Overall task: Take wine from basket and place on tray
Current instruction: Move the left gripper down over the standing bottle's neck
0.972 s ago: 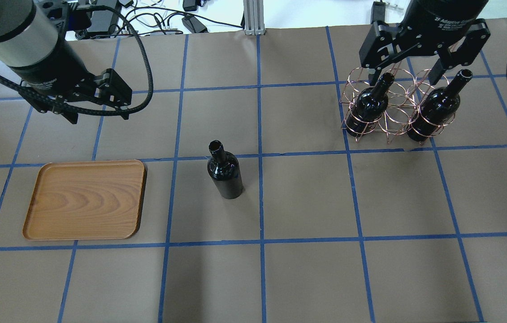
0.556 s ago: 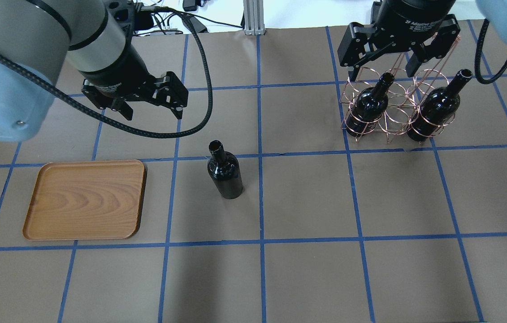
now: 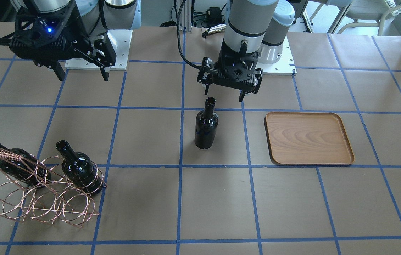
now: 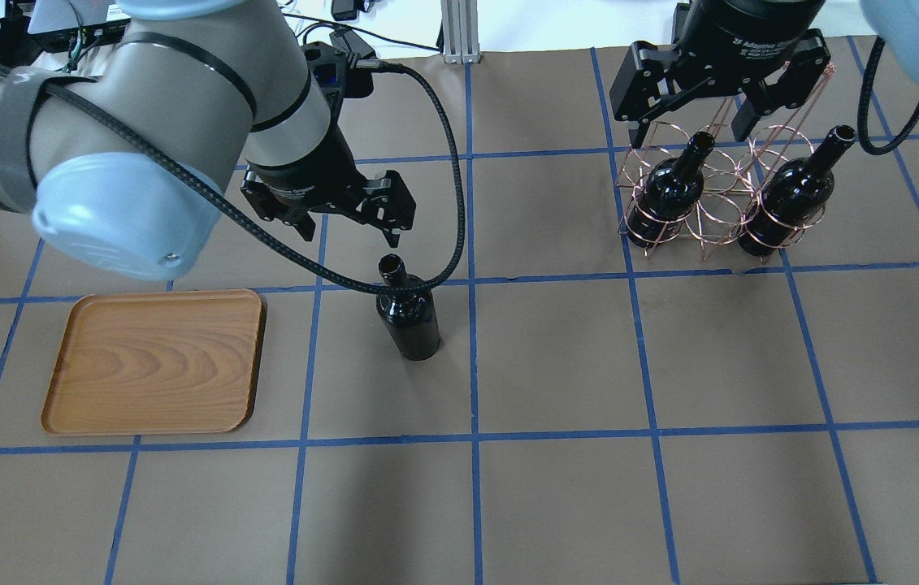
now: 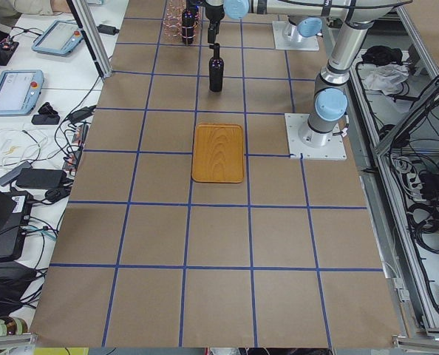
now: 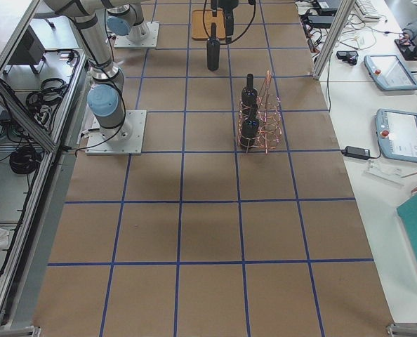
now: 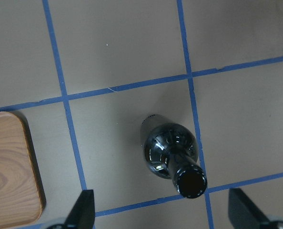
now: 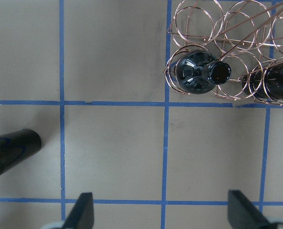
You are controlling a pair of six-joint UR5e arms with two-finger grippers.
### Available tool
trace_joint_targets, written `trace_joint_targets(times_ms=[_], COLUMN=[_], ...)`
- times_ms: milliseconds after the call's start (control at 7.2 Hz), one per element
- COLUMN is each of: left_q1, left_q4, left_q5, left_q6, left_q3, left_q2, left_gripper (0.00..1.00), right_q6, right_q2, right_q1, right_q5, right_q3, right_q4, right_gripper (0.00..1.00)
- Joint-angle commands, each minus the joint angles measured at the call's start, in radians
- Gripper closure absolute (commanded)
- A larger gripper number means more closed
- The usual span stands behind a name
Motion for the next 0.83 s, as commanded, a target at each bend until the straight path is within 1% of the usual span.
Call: trace_joint_targets(times_ms=[0, 139, 417, 556, 694], left_q1=[-0.031, -0.031, -0.031, -0.031, -0.031], left_q4=[0.053, 0.083, 0.088, 0.088, 0.084], left_q5=[0.000, 0.001, 0.003, 0.001, 0.001], left_q6=[0.000, 0.009, 0.016, 0.016, 0.016], left_q3=[-0.019, -0.043, -0.059, -0.059, -0.059], left_q2=[-0.054, -0.074, -0.083, -0.083, -0.082], left_gripper=[0.00, 0.05, 0.16, 0.17, 0.30], right_q6=[0.000, 0.000, -0.001, -0.002, -0.003], right_q2=[-0.001, -0.002, -0.001, 0.001, 0.001], right_q1=[-0.001, -0.001, -0.001, -0.001, -0.001], right_q5=[-0.002, -0.002, -0.002, -0.002, -0.003], right_q3=[0.000, 0.002, 0.002, 0.002, 0.002], right_q4=[-0.001, -0.001, -0.005, -0.007, -0.008], right_gripper=[0.00, 0.00, 0.00, 0.00, 0.00])
